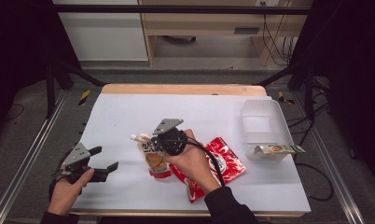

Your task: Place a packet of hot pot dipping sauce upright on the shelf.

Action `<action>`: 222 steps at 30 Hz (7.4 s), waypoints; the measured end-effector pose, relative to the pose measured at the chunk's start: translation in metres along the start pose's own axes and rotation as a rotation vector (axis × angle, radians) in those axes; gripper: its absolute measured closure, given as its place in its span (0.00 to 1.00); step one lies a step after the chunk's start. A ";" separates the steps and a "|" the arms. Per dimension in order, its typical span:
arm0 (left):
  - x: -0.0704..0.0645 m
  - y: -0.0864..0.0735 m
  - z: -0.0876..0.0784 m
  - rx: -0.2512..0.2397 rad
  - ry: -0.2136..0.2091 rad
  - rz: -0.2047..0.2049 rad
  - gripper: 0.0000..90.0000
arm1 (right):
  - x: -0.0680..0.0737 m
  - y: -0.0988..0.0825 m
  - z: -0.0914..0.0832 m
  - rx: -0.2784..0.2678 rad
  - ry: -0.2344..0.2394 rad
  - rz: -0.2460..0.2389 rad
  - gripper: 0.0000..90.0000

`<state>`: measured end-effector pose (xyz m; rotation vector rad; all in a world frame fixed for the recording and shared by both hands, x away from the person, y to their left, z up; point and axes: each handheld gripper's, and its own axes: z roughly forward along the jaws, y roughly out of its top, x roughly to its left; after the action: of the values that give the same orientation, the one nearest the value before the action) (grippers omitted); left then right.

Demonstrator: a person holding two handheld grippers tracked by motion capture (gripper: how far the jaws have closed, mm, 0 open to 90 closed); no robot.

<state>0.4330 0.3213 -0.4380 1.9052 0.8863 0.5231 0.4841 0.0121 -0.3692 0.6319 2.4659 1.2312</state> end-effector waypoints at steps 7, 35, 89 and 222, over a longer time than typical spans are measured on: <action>0.000 0.002 -0.006 -0.017 -0.016 -0.022 0.08 | -0.003 0.012 -0.011 -0.038 0.017 0.012 1.00; -0.040 0.068 0.009 0.046 -0.142 0.137 0.13 | -0.009 0.017 -0.062 -0.056 0.040 -0.048 1.00; -0.046 0.100 0.020 0.047 -0.297 0.173 0.68 | 0.015 0.010 -0.055 -0.045 0.119 -0.077 1.00; -0.014 0.006 0.010 -0.011 0.042 0.047 0.07 | -0.100 0.040 -0.168 0.178 -0.133 -0.304 0.98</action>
<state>0.4325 0.3032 -0.4372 1.9149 0.8654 0.5968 0.5016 -0.1312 -0.2313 0.3496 2.4623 0.8365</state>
